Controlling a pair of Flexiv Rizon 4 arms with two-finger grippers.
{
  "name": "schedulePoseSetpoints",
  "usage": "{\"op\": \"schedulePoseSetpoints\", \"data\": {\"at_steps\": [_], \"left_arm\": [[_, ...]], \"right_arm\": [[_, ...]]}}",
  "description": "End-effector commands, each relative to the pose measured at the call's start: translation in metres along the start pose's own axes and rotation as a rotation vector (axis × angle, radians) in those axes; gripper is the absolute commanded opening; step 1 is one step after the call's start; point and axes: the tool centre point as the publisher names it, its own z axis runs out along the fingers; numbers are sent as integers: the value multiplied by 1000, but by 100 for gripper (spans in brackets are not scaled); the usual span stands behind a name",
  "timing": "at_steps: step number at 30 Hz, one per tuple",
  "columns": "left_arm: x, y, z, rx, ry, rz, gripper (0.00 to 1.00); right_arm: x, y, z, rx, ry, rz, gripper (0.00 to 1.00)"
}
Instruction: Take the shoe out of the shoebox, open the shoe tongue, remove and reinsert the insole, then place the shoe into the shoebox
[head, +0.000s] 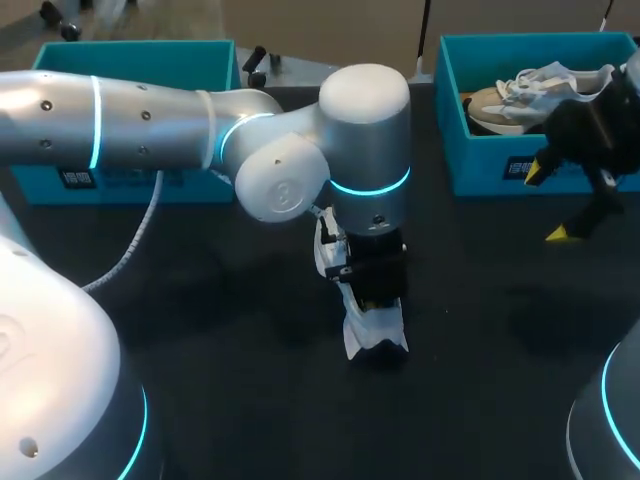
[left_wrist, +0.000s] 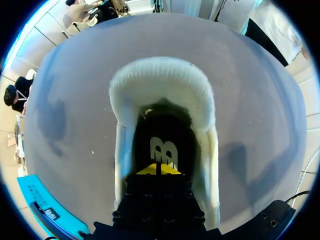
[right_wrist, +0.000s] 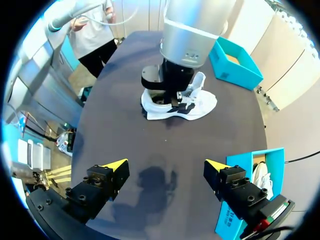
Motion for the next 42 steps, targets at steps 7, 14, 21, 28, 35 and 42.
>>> {"op": "schedulePoseSetpoints", "data": {"at_steps": [7, 14, 21, 28, 35, 42], "left_arm": [[6, -4, -28, -78, -20, 48, 0], [6, 6, -41, -152, -27, 55, 0], [5, 29, -58, -223, -32, 17, 0], [8, 41, -65, -239, -20, 5, 0], [10, 33, -62, -222, 8, 8, 50], [10, 29, -60, -227, 28, -7, 100]], "right_arm": [[-1, 0, 1, 3, 1, 1, 100], [-1, 0, 1, 3, 1, 1, 100], [-1, 0, 1, 3, 1, 1, 100], [-1, 0, 1, 3, 1, 1, 100], [-1, 0, 1, 3, 1, 1, 100], [-1, 0, 1, 3, 1, 1, 100]]}}
